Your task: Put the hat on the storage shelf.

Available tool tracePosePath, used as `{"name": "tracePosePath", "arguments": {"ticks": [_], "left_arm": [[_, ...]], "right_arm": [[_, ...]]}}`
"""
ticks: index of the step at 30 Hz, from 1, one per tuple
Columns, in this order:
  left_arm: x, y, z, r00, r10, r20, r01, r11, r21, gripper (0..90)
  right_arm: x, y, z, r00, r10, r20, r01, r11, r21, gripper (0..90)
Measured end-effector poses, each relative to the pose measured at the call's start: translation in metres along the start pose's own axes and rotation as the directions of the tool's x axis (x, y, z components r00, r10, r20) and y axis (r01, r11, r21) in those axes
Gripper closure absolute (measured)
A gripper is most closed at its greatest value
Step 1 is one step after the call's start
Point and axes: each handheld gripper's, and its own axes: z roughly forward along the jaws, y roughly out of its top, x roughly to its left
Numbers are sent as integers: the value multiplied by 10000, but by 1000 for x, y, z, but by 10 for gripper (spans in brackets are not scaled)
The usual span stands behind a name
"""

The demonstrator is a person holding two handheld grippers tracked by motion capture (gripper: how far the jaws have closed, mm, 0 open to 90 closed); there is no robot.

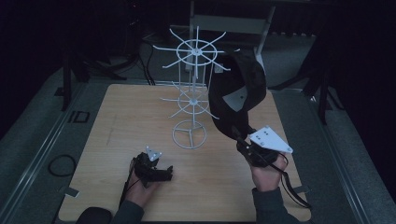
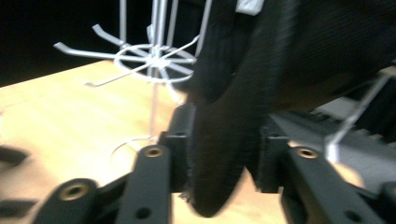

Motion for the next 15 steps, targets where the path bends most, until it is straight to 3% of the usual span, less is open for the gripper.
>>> {"name": "tracePosePath", "arguments": {"ticks": [8, 15], "left_arm": [[0, 0, 0, 10000, 1, 4, -1, 10000, 2, 2], [0, 0, 0, 10000, 8, 7, -8, 10000, 8, 2]], "right_arm": [[-3, -4, 7, 9983, 376, -441, -348, 9974, 628, 460], [-4, -3, 5, 9970, 589, -495, -564, 9971, 508, 366]]}}
